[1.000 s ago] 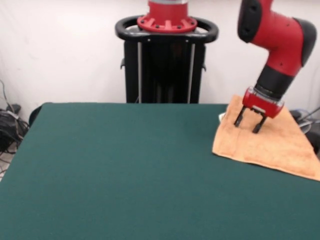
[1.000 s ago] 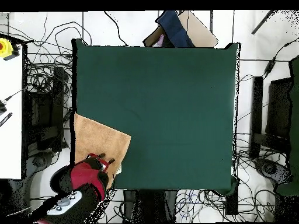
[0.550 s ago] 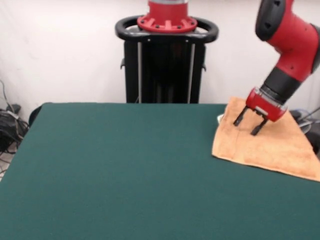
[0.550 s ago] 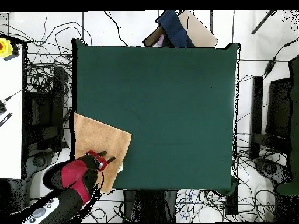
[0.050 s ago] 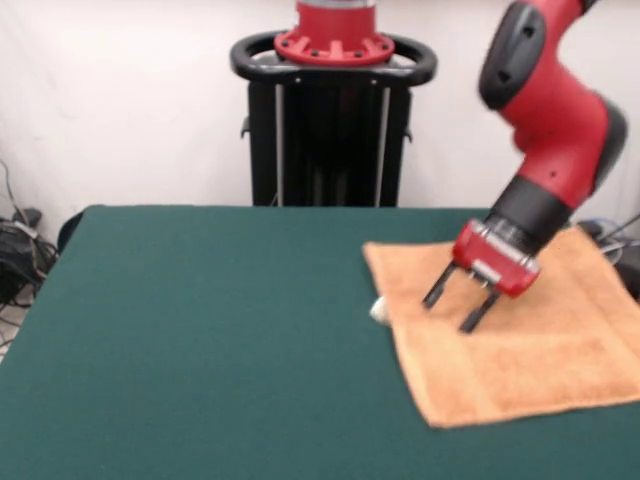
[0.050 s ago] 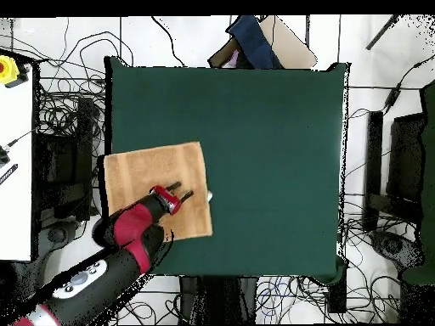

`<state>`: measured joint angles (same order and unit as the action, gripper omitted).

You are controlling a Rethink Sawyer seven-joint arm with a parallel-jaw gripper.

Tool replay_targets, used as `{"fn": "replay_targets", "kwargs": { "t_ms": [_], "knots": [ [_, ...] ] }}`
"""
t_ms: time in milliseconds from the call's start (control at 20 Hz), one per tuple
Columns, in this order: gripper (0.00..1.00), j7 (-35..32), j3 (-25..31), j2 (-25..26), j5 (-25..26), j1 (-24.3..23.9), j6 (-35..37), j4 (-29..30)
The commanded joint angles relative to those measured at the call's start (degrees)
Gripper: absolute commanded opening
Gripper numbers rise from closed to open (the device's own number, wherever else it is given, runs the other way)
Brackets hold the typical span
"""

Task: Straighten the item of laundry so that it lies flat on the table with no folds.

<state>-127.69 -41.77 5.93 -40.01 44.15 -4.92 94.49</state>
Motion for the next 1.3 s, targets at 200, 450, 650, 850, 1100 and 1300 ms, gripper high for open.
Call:
{"fn": "replay_targets", "kwargs": {
  "t_ms": [200, 450, 650, 850, 1100, 1300],
  "knots": [
    [1.0, -6.0, 10.4, 12.9, 1.3, -11.0, -7.8, -4.4],
    [1.0, -1.5, 14.0, 7.2, 11.7, -18.1, -6.4, -0.6],
    [1.0, 0.8, 14.4, 5.7, 18.3, -22.1, -3.1, 0.0],
    [1.0, 1.0, 14.3, 6.3, 23.8, -24.5, -2.8, 0.2],
    [1.0, 0.2, 16.1, 6.6, 31.4, -28.7, -6.1, 0.4],
    [1.0, 1.1, 19.0, 4.1, 39.4, -33.8, -5.2, 1.0]
  ]
}}
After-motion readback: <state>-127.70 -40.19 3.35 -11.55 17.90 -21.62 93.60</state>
